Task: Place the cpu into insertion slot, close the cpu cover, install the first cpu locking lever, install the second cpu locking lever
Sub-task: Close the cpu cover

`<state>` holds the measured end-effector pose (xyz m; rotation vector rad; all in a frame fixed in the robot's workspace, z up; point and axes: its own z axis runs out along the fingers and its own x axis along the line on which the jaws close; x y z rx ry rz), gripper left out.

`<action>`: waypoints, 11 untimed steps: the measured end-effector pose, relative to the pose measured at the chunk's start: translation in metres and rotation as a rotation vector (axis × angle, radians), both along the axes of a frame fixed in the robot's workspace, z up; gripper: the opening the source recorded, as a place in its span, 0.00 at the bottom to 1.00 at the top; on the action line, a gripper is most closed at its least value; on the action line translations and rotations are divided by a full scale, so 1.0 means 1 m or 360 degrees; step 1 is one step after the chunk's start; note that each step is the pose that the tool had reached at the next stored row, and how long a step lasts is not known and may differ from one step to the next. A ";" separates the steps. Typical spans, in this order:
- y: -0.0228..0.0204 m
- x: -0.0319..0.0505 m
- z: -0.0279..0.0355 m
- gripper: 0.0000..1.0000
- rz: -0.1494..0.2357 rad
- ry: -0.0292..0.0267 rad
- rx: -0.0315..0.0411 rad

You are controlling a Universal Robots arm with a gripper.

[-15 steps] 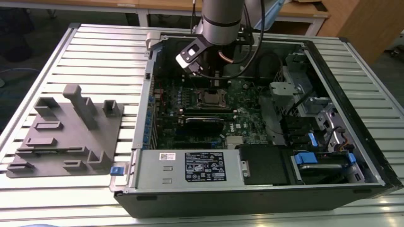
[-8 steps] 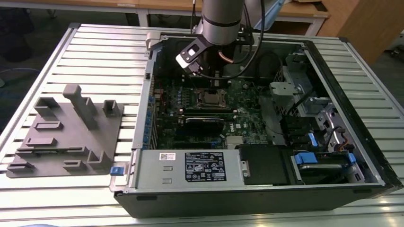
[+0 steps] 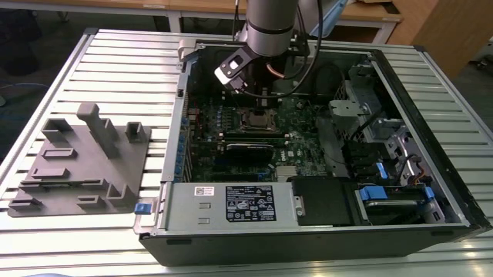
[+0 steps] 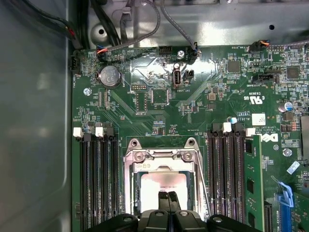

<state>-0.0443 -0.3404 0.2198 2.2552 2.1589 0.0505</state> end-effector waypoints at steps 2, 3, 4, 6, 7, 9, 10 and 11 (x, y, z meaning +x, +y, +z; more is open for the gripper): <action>0.0000 0.0000 0.0000 0.11 0.0000 0.00001 0.0000; 0.0000 0.0000 -0.0001 0.11 0.0000 0.00001 0.0000; 0.0000 0.0000 -0.0001 0.11 0.0000 0.00001 0.0000; 0.0000 0.0000 -0.0002 0.11 0.0002 -0.00001 0.0000; 0.0000 0.0000 -0.0002 0.11 0.0011 0.00000 0.0000; 0.0001 0.0000 -0.0002 0.11 0.0051 -0.00001 0.0000; 0.0000 0.0000 -0.0002 0.11 0.0080 0.00000 0.0000; 0.0000 0.0000 -0.0001 0.11 0.0107 0.00000 0.0000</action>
